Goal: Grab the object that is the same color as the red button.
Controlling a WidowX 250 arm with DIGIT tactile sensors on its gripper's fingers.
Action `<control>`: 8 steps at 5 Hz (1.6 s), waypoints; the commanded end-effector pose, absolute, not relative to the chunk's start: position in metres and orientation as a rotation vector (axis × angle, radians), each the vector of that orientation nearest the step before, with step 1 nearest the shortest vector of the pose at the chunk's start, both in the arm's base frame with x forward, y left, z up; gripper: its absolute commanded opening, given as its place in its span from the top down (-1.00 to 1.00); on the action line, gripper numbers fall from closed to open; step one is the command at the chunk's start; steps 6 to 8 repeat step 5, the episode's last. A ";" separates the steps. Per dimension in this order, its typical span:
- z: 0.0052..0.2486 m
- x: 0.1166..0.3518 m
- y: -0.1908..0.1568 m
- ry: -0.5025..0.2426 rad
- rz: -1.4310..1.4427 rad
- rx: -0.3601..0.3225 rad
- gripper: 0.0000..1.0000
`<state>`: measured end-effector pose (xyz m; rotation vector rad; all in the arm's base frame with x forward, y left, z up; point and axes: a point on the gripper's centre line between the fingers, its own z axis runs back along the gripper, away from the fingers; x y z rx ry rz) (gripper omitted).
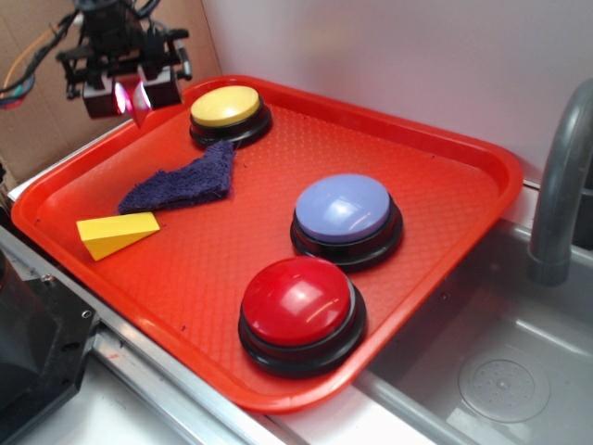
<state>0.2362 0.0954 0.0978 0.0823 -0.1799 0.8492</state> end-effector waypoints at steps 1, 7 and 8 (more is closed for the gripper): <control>0.156 0.209 0.041 -0.202 0.377 -0.023 1.00; 0.145 0.187 0.014 -0.189 0.143 0.024 1.00; 0.145 0.187 0.014 -0.189 0.143 0.024 1.00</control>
